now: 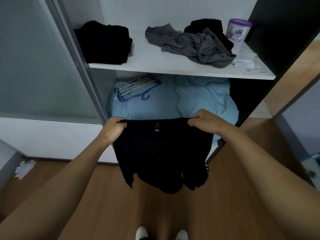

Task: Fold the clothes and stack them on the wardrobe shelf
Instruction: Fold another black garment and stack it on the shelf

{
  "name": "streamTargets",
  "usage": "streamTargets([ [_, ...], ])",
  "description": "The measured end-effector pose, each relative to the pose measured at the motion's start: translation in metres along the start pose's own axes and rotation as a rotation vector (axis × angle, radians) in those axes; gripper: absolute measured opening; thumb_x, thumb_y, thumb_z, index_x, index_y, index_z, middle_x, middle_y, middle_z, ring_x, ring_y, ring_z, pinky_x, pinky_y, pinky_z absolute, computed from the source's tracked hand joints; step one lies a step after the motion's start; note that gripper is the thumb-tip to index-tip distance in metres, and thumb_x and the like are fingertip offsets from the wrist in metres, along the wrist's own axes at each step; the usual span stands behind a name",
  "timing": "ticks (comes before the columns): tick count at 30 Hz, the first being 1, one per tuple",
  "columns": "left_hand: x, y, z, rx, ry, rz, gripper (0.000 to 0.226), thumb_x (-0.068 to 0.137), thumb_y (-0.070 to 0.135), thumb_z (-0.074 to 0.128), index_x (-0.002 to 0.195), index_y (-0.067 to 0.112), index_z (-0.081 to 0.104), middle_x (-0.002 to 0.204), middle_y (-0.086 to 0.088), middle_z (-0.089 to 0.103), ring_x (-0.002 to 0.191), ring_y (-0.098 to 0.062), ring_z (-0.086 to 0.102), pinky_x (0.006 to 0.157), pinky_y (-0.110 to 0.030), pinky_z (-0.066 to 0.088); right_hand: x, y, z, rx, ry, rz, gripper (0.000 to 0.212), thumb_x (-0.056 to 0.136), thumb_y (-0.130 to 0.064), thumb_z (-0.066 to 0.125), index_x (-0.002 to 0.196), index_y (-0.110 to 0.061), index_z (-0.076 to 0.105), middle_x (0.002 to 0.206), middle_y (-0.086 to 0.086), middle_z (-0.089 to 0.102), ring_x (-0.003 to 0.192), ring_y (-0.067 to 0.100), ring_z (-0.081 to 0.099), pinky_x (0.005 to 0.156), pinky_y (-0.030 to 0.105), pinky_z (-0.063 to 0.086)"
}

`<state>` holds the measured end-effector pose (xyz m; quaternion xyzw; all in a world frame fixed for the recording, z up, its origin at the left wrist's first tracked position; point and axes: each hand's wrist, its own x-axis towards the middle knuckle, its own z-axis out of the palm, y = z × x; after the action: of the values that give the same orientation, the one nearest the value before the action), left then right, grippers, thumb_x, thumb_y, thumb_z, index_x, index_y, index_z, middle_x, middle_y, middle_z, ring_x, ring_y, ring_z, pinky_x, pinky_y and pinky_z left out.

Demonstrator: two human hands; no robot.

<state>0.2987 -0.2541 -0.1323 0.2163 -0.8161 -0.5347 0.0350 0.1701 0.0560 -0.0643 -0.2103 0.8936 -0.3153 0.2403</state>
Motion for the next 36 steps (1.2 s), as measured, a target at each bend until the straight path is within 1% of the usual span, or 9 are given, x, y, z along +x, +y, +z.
streamTargets([
  [9,-0.016,0.037,0.021,-0.012,0.006,0.460,0.008,0.075,0.017,0.061,0.067,0.018,0.061,0.063,0.009,0.057,0.061,-0.005,0.054,0.055,-0.018,0.038,-0.023,0.041,0.013,0.348,0.285,0.012,0.030,0.085,-0.012,0.052,0.058,-0.015,0.039,0.055,0.000,0.037,0.046,0.013,0.036,0.050,0.027,0.026],
  [15,-0.017,0.029,0.005,0.162,-0.438,0.288,0.035,0.081,0.052,0.069,0.061,0.025,0.058,0.056,0.011,0.047,0.054,-0.005,0.045,0.051,-0.017,0.031,-0.033,0.048,0.012,0.437,0.381,-0.001,0.037,0.086,-0.009,0.055,0.055,-0.017,0.036,0.053,0.000,0.031,0.042,0.009,0.029,0.043,0.026,0.020],
  [20,-0.018,0.017,0.005,0.286,-0.659,0.106,0.025,0.069,0.050,0.086,0.080,0.030,0.075,0.077,0.009,0.074,0.072,-0.005,0.070,0.059,-0.011,0.047,-0.036,0.057,0.010,0.423,0.323,0.079,0.034,0.082,-0.016,0.058,0.054,-0.016,0.038,0.056,0.003,0.036,0.045,0.015,0.034,0.048,0.029,0.025],
  [23,-0.019,0.011,0.012,0.194,-0.558,0.138,0.032,0.073,0.050,0.082,0.069,0.020,0.071,0.063,0.009,0.064,0.059,-0.004,0.059,0.053,-0.013,0.041,-0.040,0.071,0.003,0.461,0.110,0.087,0.025,0.085,-0.018,0.065,0.063,-0.006,0.063,0.068,0.012,0.063,0.064,0.025,0.060,0.060,0.025,0.043],
  [26,-0.020,0.010,0.017,-0.026,-0.254,0.142,0.062,0.065,0.068,0.080,0.069,0.006,0.069,0.063,-0.010,0.063,0.060,-0.017,0.056,0.058,-0.024,0.041,-0.048,0.087,-0.001,0.569,-0.148,0.083,0.032,0.084,-0.027,0.077,0.109,-0.007,0.074,0.110,0.009,0.074,0.103,0.018,0.070,0.089,0.019,0.052],
  [29,-0.016,0.013,0.025,-0.117,-0.080,0.131,0.071,0.072,0.064,0.077,0.076,-0.006,0.065,0.068,-0.029,0.060,0.063,-0.024,0.056,0.062,-0.035,0.041,-0.054,0.096,0.003,0.575,-0.296,0.058,0.022,0.081,-0.024,0.082,0.101,-0.017,0.075,0.103,0.004,0.074,0.097,0.016,0.070,0.080,0.021,0.054],
  [31,-0.014,0.014,0.031,-0.044,-0.075,0.155,0.064,0.081,0.050,0.077,0.069,-0.008,0.052,0.059,-0.014,0.046,0.056,-0.020,0.043,0.054,-0.029,0.032,-0.057,0.091,0.011,0.519,-0.183,0.037,0.006,0.085,-0.024,0.078,0.080,-0.025,0.077,0.085,-0.001,0.075,0.079,0.011,0.071,0.067,0.017,0.054],
  [34,-0.016,0.010,0.037,0.137,-0.208,0.186,0.047,0.082,0.027,0.082,0.061,0.004,0.047,0.053,0.003,0.040,0.048,-0.007,0.036,0.045,-0.020,0.026,-0.055,0.095,0.019,0.514,0.184,0.085,0.037,0.090,-0.016,0.072,0.055,-0.025,0.066,0.058,-0.009,0.065,0.051,0.004,0.061,0.049,0.018,0.046],
  [36,-0.020,0.005,0.042,0.192,-0.281,0.164,0.044,0.083,0.025,0.081,0.058,0.015,0.045,0.050,0.012,0.041,0.046,-0.003,0.037,0.044,-0.016,0.027,-0.053,0.102,0.022,0.505,0.374,0.165,0.036,0.089,-0.009,0.067,0.057,-0.013,0.051,0.054,0.000,0.052,0.047,0.014,0.050,0.047,0.023,0.037],
])
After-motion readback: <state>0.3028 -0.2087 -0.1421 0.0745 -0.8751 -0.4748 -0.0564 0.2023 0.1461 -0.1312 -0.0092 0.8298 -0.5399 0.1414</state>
